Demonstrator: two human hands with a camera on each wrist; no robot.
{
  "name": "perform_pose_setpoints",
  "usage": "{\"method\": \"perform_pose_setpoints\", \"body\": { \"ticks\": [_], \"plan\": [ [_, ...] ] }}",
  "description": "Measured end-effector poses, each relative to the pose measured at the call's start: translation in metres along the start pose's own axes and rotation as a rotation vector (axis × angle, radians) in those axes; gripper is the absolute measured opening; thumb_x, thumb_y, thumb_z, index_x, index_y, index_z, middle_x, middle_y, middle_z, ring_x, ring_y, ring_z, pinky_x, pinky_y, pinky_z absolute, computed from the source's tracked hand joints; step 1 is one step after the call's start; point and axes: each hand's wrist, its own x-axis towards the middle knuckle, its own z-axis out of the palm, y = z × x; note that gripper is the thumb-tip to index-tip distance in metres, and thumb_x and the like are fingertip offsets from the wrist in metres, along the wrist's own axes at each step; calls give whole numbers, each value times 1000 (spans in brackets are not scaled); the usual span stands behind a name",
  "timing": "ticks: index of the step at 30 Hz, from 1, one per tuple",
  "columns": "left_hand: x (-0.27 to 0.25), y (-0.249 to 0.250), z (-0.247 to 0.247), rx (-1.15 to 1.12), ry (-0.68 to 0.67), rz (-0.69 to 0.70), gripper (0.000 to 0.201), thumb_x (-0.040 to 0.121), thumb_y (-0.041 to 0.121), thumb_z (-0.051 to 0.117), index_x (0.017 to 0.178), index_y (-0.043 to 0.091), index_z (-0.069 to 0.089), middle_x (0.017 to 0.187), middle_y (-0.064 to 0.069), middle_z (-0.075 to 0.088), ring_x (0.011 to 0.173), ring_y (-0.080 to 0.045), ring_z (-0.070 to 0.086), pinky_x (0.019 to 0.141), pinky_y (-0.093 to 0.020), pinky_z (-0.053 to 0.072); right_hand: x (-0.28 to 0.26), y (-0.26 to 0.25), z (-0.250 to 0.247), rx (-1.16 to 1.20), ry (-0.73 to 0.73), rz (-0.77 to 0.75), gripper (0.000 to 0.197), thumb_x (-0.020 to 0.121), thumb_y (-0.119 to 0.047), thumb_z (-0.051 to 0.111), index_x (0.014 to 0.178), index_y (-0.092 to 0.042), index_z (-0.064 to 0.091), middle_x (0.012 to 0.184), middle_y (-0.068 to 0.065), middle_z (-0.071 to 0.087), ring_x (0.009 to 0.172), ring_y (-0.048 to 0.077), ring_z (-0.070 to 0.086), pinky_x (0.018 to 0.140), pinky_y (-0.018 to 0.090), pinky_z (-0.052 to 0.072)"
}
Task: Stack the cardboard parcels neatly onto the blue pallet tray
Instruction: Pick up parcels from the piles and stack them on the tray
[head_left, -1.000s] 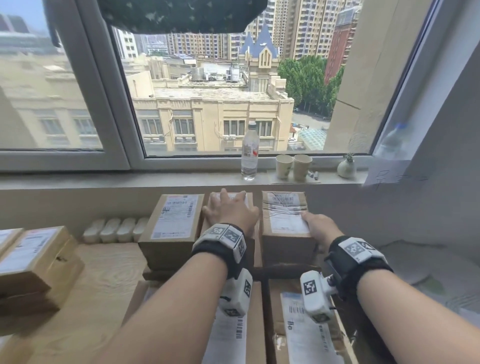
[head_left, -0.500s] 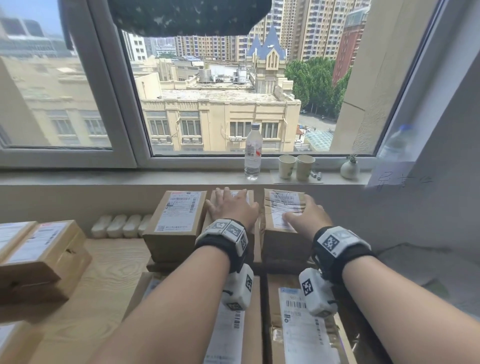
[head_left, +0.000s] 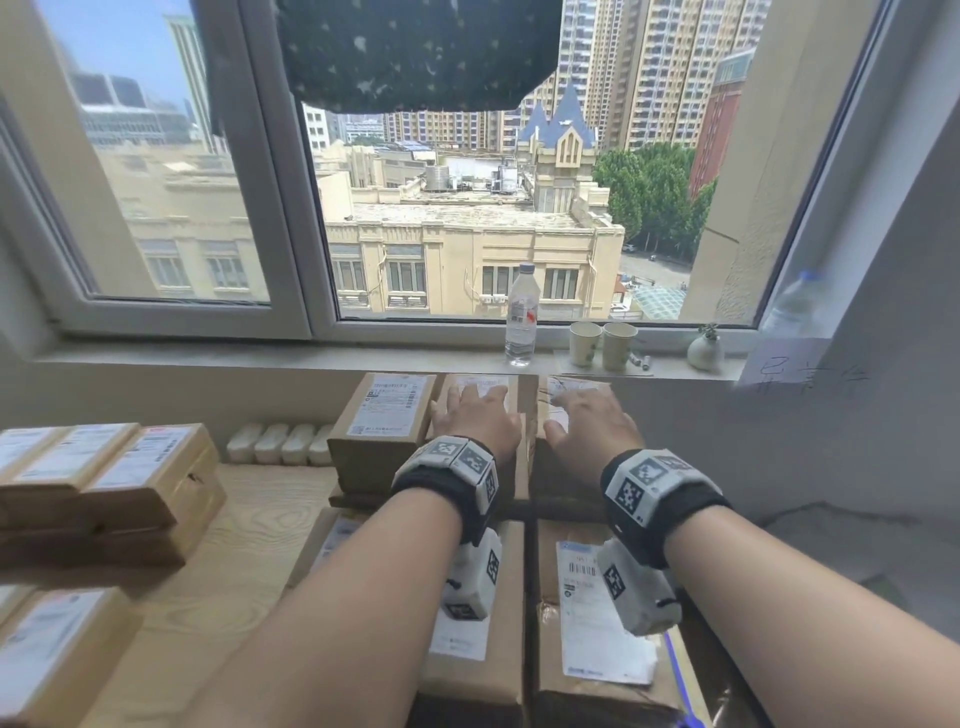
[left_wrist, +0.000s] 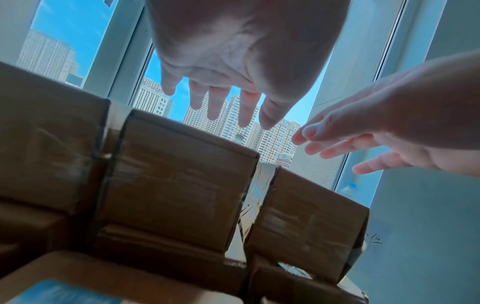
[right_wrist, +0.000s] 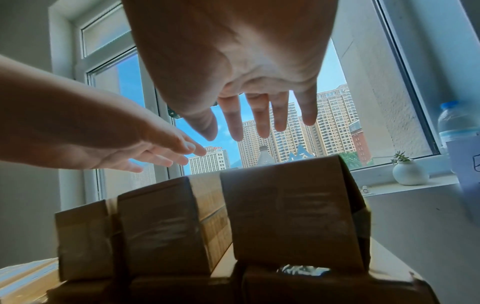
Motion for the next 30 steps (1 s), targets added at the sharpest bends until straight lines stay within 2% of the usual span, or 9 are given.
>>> {"method": "perform_pose_setpoints", "body": {
  "ticks": [8, 11, 15, 18, 23, 30],
  "plan": [
    [-66, -25, 10, 23, 24, -38, 49, 100, 38, 36, 149, 29, 34, 157, -6, 30, 147, -25, 19, 120, -53, 11, -56, -18, 10, 37, -9, -118, 36, 95, -25, 42, 126, -17, 59, 126, 7, 59, 119, 27, 49, 102, 43, 41],
    [-88, -45, 11, 36, 55, -69, 50, 100, 39, 37, 149, 29, 35, 156, -6, 31, 146, -25, 21, 119, -52, 15, -73, -33, 17, 53, -38, -153, 39, 96, -28, 44, 132, -19, 55, 133, 7, 54, 125, 27, 45, 106, 42, 39],
    [-111, -72, 6, 13, 131, -70, 49, 99, 36, 39, 147, 27, 39, 153, -5, 36, 144, -23, 27, 118, -47, 21, -95, -60, 29, 57, -73, -219, 40, 97, -32, 44, 135, -21, 53, 135, 6, 53, 125, 26, 45, 105, 42, 39],
    [-127, -95, 2, -2, 152, -68, 47, 98, 34, 40, 145, 25, 43, 149, -4, 44, 139, -22, 36, 115, -43, 29, -107, -85, 34, 42, -85, -268, 40, 98, -35, 42, 133, -20, 54, 132, 6, 55, 122, 26, 47, 102, 42, 41],
    [-152, -150, -6, -6, 151, -139, 46, 98, 35, 37, 143, 26, 45, 147, -2, 45, 135, -22, 40, 111, -44, 34, -121, -134, 49, 43, -130, -336, 38, 98, -35, 40, 129, -20, 56, 124, 6, 58, 116, 26, 50, 99, 42, 43],
    [-196, -253, -39, 9, 105, -285, 47, 100, 35, 37, 146, 28, 41, 151, -7, 41, 137, -28, 40, 112, -43, 33, -146, -237, 89, 80, -187, -406, 39, 99, -34, 40, 131, -19, 56, 135, 6, 55, 125, 26, 47, 101, 39, 41]
  ]
}}
